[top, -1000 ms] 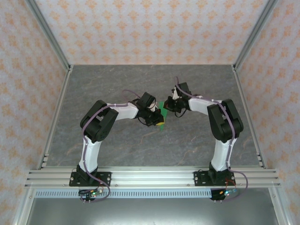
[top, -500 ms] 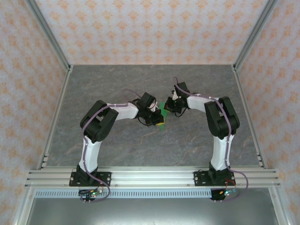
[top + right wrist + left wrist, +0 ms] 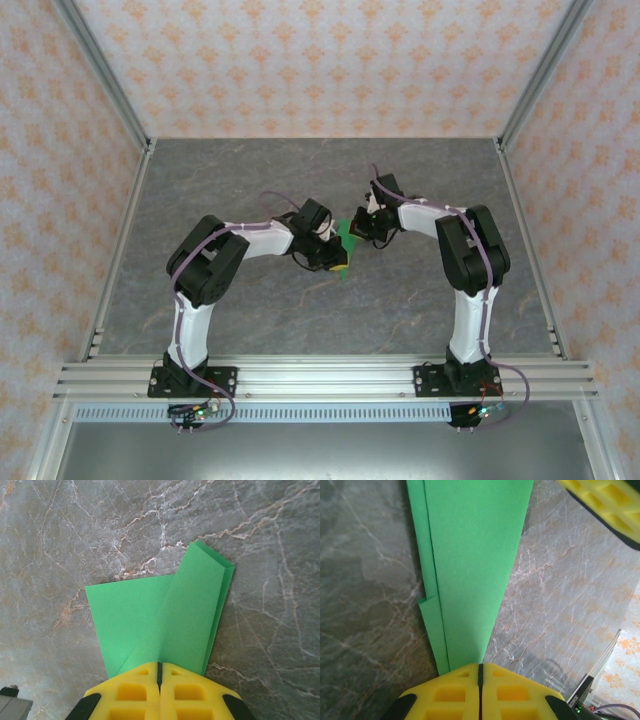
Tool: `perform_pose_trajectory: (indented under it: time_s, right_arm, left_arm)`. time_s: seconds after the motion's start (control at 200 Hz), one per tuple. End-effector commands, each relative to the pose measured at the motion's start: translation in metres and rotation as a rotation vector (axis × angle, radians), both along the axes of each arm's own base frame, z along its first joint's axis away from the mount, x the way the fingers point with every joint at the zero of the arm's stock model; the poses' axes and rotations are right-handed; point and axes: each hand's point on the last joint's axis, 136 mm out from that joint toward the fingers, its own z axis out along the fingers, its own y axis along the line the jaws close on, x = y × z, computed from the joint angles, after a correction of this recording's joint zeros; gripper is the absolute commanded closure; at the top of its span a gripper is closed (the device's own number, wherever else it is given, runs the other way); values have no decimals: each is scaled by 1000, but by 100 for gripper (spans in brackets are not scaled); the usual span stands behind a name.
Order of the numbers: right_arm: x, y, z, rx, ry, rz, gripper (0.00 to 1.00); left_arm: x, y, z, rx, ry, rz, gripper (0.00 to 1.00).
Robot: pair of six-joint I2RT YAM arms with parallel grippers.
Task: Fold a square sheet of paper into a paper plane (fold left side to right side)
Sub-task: Fold the wing for the fifth time at the center of the table.
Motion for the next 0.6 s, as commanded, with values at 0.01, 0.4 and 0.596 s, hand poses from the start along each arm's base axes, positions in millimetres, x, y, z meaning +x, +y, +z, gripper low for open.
perform_pose_trajectory:
  time_s: [0.01, 0.4, 0.596]
  right_arm:
    - [-14, -16, -38, -101, 86, -8, 97]
    - [-15, -17, -38, -105, 88, -8, 97]
    - [-16, -19, -37, -109, 91, -7, 97]
  left_arm:
    - [-14, -4, 25, -2, 4, -38, 90]
    - [-32, -19, 27, -21, 10, -109, 89]
    - [-26, -17, 12, 11, 12, -75, 89]
